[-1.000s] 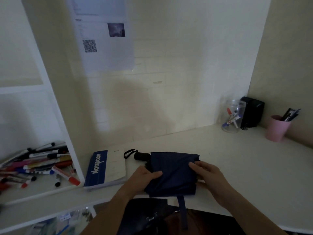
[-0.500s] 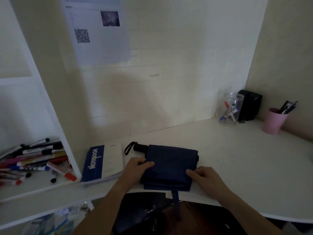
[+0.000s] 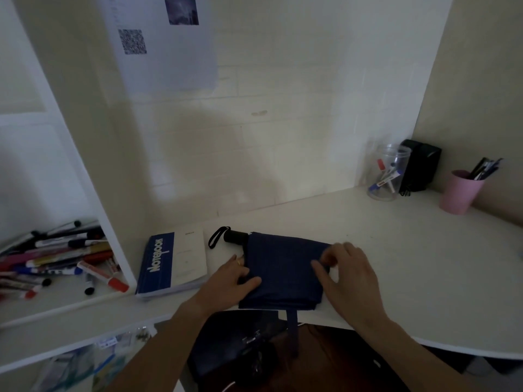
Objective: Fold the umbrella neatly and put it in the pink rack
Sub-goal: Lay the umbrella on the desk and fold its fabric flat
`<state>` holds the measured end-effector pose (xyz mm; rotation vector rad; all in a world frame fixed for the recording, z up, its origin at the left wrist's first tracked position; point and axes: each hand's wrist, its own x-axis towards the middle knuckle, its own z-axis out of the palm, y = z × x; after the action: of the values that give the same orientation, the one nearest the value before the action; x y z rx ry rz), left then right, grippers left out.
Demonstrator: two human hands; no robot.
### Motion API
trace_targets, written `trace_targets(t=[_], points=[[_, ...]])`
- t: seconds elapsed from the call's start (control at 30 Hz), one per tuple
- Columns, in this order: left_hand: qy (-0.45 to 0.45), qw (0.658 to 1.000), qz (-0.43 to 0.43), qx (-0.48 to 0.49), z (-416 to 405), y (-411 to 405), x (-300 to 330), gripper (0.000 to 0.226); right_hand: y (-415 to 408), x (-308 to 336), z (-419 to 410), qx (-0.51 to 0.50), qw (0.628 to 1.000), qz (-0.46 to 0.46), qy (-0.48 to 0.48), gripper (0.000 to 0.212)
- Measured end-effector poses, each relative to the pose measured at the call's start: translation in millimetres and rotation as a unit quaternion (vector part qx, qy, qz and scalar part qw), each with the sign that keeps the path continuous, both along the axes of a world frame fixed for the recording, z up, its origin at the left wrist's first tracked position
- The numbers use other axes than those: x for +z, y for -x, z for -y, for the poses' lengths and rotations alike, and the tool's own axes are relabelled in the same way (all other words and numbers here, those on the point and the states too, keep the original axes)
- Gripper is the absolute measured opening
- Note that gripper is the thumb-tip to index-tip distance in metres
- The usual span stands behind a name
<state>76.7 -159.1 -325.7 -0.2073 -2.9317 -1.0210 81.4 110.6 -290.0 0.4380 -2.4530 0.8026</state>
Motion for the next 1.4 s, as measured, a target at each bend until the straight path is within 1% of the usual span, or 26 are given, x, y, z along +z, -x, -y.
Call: trace_targets(t=[0.07,0.1,0.2,0.27,0.33,0.4,0.47,0.5,0.53,0.57,0.6,0.63,0.67,0.73,0.77,0.83,0.9,0.97,1.07,1.13,1.17,1.23,1.3,1.33,1.37,1.4], points=[[0.008,1.0,-0.013,-0.008,0,0,-2,0.05,1,1,17,0.045,0.999,-0.03,-0.008,0.01],[0.014,1.0,-0.017,-0.016,-1,0,-2,0.05,4,-6,23,0.062,0.997,-0.018,-0.037,0.017],[0.011,0.999,-0.019,-0.025,4,0,-4,0.051,6,-42,22,0.088,0.98,0.023,-0.176,0.052],[0.019,0.999,-0.03,-0.018,7,0,-5,0.053,6,-59,10,0.098,0.965,0.04,-0.239,0.061],[0.062,0.996,-0.057,0.002,8,-4,-6,0.046,5,-65,2,0.11,0.954,0.043,-0.277,0.063],[0.086,0.987,-0.119,0.065,2,-10,-1,0.032,6,-68,0,0.116,0.947,0.046,-0.295,0.064],[0.078,0.962,-0.237,0.112,-14,-12,10,0.034,6,-67,1,0.113,0.945,0.051,-0.302,0.064],[0.081,0.948,-0.292,0.095,-24,-12,18,0.033,6,-68,2,0.114,0.944,0.052,-0.304,0.064],[0.107,0.941,-0.319,0.047,-34,-10,24,0.034,6,-69,2,0.114,0.942,0.054,-0.311,0.064],[0.157,0.938,-0.308,-0.018,-42,-9,25,0.04,7,-70,1,0.114,0.94,0.059,-0.316,0.065],[0.219,0.935,-0.27,-0.075,-46,-9,23,0.049,7,-68,0,0.112,0.938,0.062,-0.323,0.065],[0.274,0.933,-0.208,-0.107,-47,-11,18,0.058,6,-66,0,0.11,0.937,0.06,-0.325,0.067],[0.304,0.934,-0.146,-0.117,-43,-14,10,0.064,4,-61,0,0.113,0.937,0.065,-0.325,0.069],[0.301,0.944,-0.085,-0.104,-33,-21,-9,0.068,1,-53,2,0.129,0.937,0.098,-0.309,0.078],[0.294,0.948,-0.077,-0.099,-30,-24,-14,0.069,-1,-50,6,0.125,0.942,0.102,-0.294,0.081],[0.292,0.949,-0.068,-0.096,-31,-25,-13,0.071,-10,-45,13,0.109,0.95,0.094,-0.276,0.075],[0.291,0.951,-0.056,-0.09,-35,-25,-12,0.07,-12,-55,10,0.119,0.941,0.107,-0.297,0.066],[0.288,0.953,-0.045,-0.083,-41,-23,-11,0.065,-9,-59,0,0.127,0.937,0.102,-0.309,0.064],[0.27,0.96,-0.042,-0.058,-64,-17,-14,0.061,4,-39,-22,0.149,0.916,0.135,-0.346,0.073],[0.258,0.964,-0.04,-0.043,-85,-14,-16,0.067,12,-25,-35,0.163,0.906,0.178,-0.349,0.078],[0.253,0.966,-0.043,-0.038,-94,-12,-17,0.073,16,-17,-40,0.157,0.907,0.198,-0.337,0.074],[0.248,0.967,-0.055,-0.033,-103,-10,-20,0.086,31,9,-38,0.118,0.928,0.221,-0.276,0.051],[0.247,0.966,-0.062,-0.033,-104,-9,-22,0.081,63,33,-30,0.065,0.966,0.16,-0.194,0.04],[0.248,0.966,-0.062,-0.034,-103,-9,-23,0.079,83,40,-27,0.049,0.973,0.138,-0.179,0.037],[0.247,0.966,-0.064,-0.034,-103,-10,-23,0.08,101,47,-24,0.045,0.969,0.158,-0.183,0.037],[0.247,0.966,-0.064,-0.035,-103,-10,-22,0.083,117,51,-21,0.055,0.957,0.211,-0.19,0.037]])
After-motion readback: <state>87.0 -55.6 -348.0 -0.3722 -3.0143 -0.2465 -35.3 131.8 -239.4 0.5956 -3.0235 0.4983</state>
